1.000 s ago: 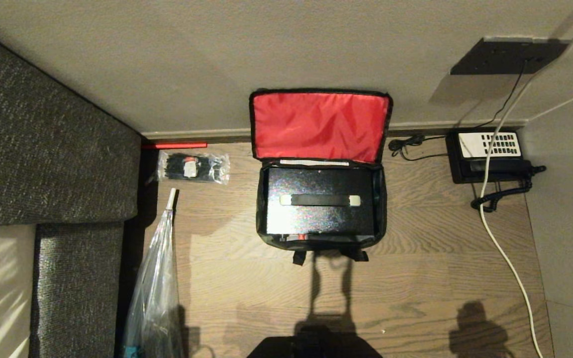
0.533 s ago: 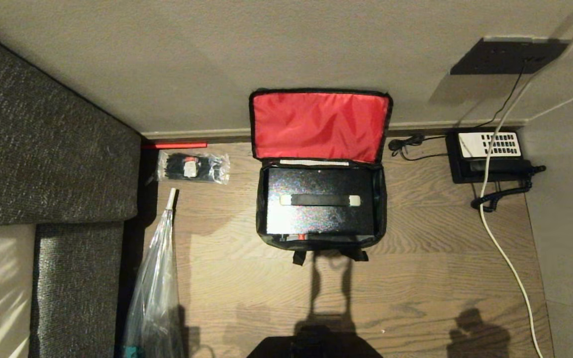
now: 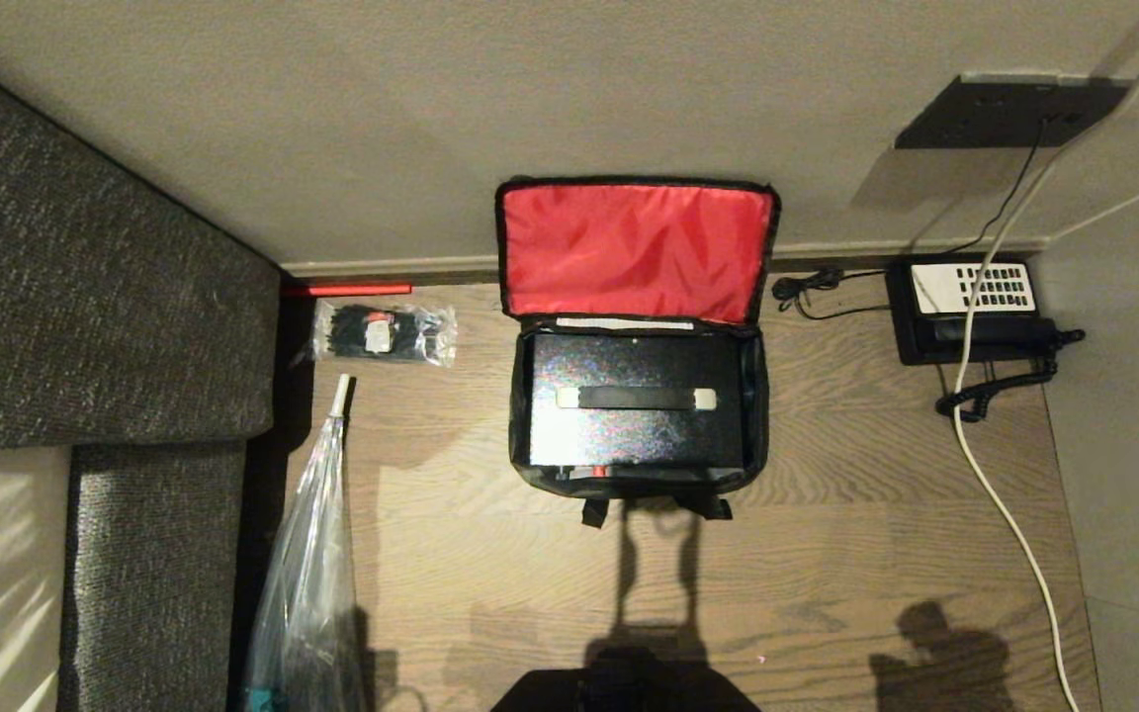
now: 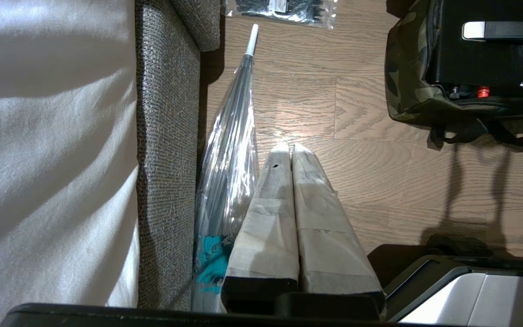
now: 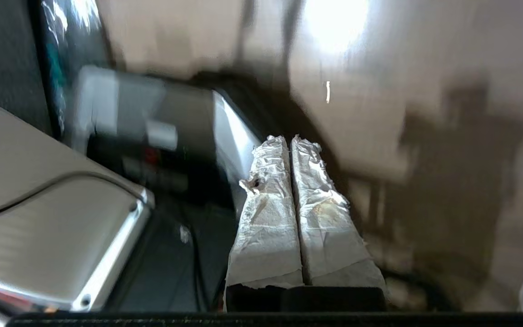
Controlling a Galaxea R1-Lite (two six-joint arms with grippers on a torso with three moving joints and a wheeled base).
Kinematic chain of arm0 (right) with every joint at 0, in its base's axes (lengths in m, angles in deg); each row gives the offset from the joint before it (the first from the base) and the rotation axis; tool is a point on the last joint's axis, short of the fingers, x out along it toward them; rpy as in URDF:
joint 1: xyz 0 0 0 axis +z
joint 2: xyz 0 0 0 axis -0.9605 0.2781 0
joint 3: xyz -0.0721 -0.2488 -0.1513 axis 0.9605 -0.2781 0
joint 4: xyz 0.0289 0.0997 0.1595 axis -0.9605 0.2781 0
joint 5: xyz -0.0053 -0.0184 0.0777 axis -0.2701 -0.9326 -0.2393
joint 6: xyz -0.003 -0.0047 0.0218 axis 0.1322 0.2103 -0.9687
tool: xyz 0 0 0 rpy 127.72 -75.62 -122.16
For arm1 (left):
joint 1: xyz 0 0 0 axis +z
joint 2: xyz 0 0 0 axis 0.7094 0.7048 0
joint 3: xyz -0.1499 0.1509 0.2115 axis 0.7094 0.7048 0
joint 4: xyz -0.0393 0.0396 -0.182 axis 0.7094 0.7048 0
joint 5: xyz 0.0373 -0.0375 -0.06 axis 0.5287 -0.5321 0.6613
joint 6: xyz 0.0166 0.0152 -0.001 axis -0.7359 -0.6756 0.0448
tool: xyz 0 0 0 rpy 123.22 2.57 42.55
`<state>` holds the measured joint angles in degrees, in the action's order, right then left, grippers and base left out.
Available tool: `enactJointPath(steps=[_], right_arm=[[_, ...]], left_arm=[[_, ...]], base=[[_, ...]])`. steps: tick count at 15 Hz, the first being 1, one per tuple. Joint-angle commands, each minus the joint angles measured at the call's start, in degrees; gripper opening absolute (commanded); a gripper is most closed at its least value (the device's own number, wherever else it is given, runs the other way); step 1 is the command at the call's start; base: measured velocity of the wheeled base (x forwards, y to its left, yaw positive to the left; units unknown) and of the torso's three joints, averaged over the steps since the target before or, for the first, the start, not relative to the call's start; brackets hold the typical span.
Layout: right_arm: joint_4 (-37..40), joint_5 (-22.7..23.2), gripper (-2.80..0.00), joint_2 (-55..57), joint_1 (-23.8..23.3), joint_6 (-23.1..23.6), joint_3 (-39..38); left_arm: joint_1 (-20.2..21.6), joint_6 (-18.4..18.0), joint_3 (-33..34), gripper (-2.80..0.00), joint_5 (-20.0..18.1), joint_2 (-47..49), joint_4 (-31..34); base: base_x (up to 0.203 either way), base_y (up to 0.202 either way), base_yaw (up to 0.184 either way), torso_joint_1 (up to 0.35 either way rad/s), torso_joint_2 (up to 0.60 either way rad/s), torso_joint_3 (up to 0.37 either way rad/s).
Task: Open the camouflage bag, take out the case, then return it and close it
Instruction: Grip the handle
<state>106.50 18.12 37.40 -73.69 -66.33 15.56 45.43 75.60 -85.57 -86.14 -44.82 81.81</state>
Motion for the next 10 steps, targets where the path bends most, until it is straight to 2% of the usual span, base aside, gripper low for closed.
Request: enactJointPath(steps=[1,4,7,8,10], right_arm=[[-9.11,0.02,-2.80,14.87,0.02,1.17,-0.87],[-16.36,0.54,-2.80,29.49,0.02,6.00,1.42],[-18.40,1.35,-2.80,46.28,0.00,7.88,11.43],[-19.31,2.32,-2.80,52.11,0.03,8.04,14.73],[-25.57,7.60,-2.80,62.00,0.07,7.95,19.01]], left_arm=[[0.02,0.03,0.18,-2.80,0.00,-0.11,0.00],[0.02,0.03,0.18,-2.80,0.00,-0.11,0.00],[0.02,0.03,0.18,-2.80,0.00,-0.11,0.00],[0.02,0.03,0.18,-2.80,0.00,-0.11,0.00],[0.02,0.03,0.18,-2.80,0.00,-0.11,0.00]], base=[[0.000,0.000,0.000,0.000,0.00,0.000],[0.000,0.000,0.000,0.000,0.00,0.000],[0.000,0.000,0.000,0.000,0.00,0.000],[0.000,0.000,0.000,0.000,0.00,0.000],[0.000,0.000,0.000,0.000,0.00,0.000]])
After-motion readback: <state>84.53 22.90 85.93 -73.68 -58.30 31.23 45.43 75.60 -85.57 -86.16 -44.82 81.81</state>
